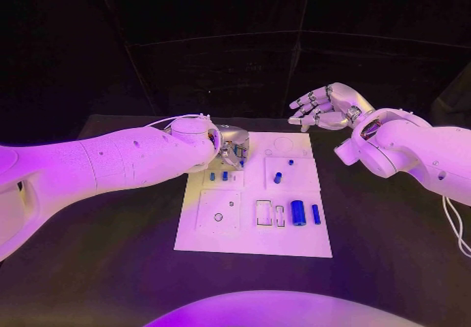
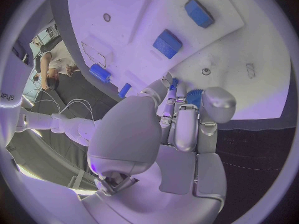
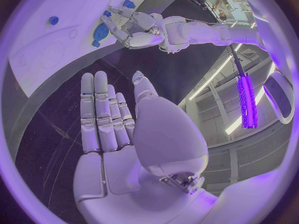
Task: Assemble the parts on the task board
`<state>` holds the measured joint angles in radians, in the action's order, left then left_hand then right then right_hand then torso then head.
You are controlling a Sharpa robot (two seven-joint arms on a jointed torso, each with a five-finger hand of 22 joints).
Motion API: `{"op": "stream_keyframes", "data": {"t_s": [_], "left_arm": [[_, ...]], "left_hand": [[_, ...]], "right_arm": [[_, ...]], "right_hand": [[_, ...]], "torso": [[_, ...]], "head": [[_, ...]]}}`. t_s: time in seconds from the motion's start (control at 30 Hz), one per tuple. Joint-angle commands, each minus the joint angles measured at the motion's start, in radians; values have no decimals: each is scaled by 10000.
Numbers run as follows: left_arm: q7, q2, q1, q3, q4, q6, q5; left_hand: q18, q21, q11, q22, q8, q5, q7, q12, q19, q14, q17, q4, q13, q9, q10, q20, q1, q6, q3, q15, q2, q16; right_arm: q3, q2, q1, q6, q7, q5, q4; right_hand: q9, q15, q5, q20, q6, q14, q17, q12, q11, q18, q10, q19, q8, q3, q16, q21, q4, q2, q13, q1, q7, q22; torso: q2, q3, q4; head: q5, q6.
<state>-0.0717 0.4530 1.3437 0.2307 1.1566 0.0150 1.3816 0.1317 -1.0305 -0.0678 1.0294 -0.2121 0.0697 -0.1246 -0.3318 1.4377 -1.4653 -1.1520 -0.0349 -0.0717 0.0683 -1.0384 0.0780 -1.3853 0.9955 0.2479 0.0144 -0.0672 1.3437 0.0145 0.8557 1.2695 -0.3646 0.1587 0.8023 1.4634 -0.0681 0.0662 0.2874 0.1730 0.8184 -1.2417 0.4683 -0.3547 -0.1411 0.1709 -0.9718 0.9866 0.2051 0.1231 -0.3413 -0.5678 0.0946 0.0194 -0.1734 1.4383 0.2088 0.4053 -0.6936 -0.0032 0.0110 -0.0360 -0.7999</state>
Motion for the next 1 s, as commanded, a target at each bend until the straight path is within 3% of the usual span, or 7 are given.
{"op": "stream_keyframes", "data": {"t_s": [0.03,0.2,0.37,0.57,0.77,0.9,1.0], "left_arm": [[127,-34,-16,4,-31,-228,44],[35,-77,-29,5,-125,-246,45],[15,-109,-41,5,-161,-165,46],[93,-24,-51,3,-44,130,46],[208,312,-42,-17,340,497,40],[273,591,-3,-70,647,796,-93],[329,778,19,-187,832,970,-154]], "left_hand": [[-166,-56,10,28,86,-44,2,94,51,-298,16,-25,35,-7,-106,1,64,138,167,64,36,49],[-187,-170,19,167,138,-158,-14,221,47,-301,15,-192,67,14,-361,-4,-144,367,824,72,319,84],[-196,-228,13,251,201,-208,-53,393,14,-300,-7,-447,76,23,-580,-8,-261,559,1557,66,411,130],[-207,-356,19,410,333,-202,-59,638,-6,-294,10,-717,69,27,-821,-7,-51,715,2333,54,250,168],[-218,-428,5,500,417,-196,-68,776,-10,-295,11,-789,68,27,-885,5,168,753,2580,43,92,192],[-228,-472,-20,558,501,-198,-81,904,-15,-277,86,-793,82,14,-837,21,330,717,2694,22,-13,165],[-230,-480,-31,572,530,-199,-89,949,-21,-273,98,-797,82,13,-831,29,386,712,2741,14,-53,163]], "right_arm": [[-8,-8,20,-11,88,-25,17],[-8,1,20,-12,87,-25,21],[-8,2,20,-14,88,-25,26],[-8,9,20,-32,91,-25,29],[-8,25,20,-32,97,-25,24],[-8,34,20,-28,102,-25,14],[-8,39,20,-25,105,-25,3]], "right_hand": [[-4,6,51,-9,-80,-46,-15,-49,-24,115,73,61,36,-12,54,38,-54,-122,10,11,94,-12],[-4,6,51,-9,-80,-46,-15,-49,-24,115,73,61,36,-12,54,38,-54,-122,10,11,94,-12],[-4,6,51,-9,-80,-46,-15,-49,-24,115,73,61,36,-12,54,38,-54,-122,10,11,94,-12],[-3,6,41,-10,-84,-57,-23,-59,-24,114,74,74,45,-13,58,47,-52,-143,39,-3,94,-18],[-3,6,41,-10,-84,-57,-23,-59,-24,114,74,74,45,-13,58,47,-52,-143,39,-3,94,-18],[-3,6,41,-10,-84,-57,-23,-59,-24,114,74,74,45,-13,58,47,-52,-143,39,-3,94,-18],[-3,6,41,-10,-84,-57,-23,-59,-24,114,74,74,45,-13,58,47,-52,-143,39,-3,94,-18]], "torso": [[-4,1,-6],[-4,2,0],[-1,0,8],[9,-5,5],[22,-3,17],[19,-8,30],[14,-9,19]], "head": [[0,5],[9,1],[22,7],[33,5],[43,16],[68,27],[51,30]]}}
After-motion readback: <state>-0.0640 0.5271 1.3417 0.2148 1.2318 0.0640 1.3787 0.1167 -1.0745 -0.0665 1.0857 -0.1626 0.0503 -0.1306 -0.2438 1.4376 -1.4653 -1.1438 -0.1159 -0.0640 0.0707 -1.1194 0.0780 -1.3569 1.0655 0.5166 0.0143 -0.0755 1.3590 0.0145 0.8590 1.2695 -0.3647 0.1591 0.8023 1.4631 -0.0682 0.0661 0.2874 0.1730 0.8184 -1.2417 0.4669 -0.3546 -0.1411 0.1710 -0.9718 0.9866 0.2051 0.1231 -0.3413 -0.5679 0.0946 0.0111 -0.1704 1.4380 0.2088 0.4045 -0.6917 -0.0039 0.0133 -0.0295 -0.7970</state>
